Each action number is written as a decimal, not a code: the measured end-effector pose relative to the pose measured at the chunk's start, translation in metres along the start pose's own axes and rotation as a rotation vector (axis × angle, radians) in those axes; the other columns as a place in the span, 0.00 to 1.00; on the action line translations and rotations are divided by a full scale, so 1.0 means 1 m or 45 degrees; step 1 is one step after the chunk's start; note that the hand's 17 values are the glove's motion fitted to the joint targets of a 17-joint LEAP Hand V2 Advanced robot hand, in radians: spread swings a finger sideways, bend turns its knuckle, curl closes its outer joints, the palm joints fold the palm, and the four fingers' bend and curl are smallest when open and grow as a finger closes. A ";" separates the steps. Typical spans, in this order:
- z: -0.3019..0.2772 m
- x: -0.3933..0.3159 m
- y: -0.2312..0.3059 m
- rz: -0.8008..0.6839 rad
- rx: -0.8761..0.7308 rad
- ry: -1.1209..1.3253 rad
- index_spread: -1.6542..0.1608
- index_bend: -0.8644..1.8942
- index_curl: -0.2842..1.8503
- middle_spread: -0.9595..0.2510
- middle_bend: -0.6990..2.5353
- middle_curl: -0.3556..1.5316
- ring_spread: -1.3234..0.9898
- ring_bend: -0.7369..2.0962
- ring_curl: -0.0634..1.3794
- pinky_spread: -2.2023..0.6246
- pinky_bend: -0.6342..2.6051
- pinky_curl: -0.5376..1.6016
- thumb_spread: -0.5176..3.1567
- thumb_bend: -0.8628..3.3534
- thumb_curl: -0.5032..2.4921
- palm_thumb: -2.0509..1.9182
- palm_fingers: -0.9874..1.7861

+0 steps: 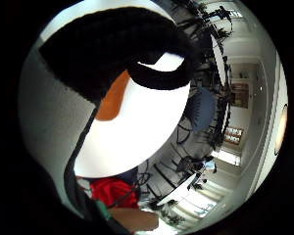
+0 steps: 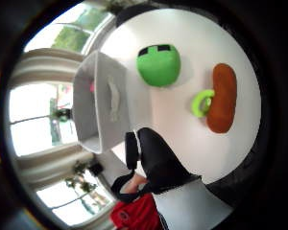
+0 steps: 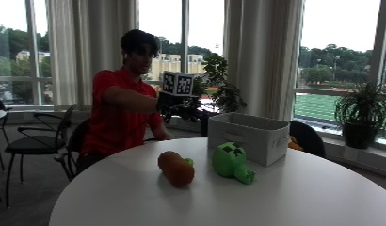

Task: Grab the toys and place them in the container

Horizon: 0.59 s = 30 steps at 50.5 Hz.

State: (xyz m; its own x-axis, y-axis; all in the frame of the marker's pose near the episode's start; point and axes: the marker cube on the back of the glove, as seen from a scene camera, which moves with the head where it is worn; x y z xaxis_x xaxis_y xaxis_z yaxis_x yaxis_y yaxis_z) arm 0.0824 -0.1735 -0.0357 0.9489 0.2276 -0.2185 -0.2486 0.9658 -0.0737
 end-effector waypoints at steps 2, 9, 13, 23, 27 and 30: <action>0.008 0.008 0.000 -0.009 0.020 0.035 0.70 0.36 0.24 0.71 0.26 0.38 0.54 0.37 0.28 0.81 0.59 0.39 0.45 0.20 0.29 0.51 0.29; 0.038 0.033 -0.008 0.035 -0.048 0.060 0.71 0.35 0.23 0.72 0.25 0.36 0.55 0.35 0.27 0.82 0.61 0.40 0.45 0.20 0.29 0.51 0.28; 0.049 0.042 -0.013 0.027 -0.092 0.039 0.71 0.35 0.23 0.73 0.25 0.35 0.56 0.34 0.27 0.82 0.61 0.40 0.44 0.20 0.28 0.51 0.28; 0.085 0.045 -0.025 0.054 -0.152 0.028 0.71 0.34 0.22 0.73 0.25 0.33 0.57 0.32 0.26 0.82 0.62 0.40 0.43 0.19 0.28 0.51 0.28; 0.095 0.046 -0.031 0.064 -0.204 0.034 0.71 0.34 0.21 0.74 0.25 0.33 0.57 0.32 0.26 0.82 0.63 0.41 0.42 0.19 0.27 0.51 0.27; 0.101 0.048 -0.037 0.065 -0.238 0.060 0.71 0.34 0.21 0.74 0.25 0.32 0.57 0.32 0.26 0.82 0.64 0.41 0.42 0.19 0.27 0.51 0.27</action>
State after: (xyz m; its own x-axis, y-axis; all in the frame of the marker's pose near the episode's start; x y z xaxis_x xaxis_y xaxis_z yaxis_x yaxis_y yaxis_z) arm 0.1563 -0.1861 0.0546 0.9251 0.2655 -0.2715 -0.3323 0.9121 -0.2401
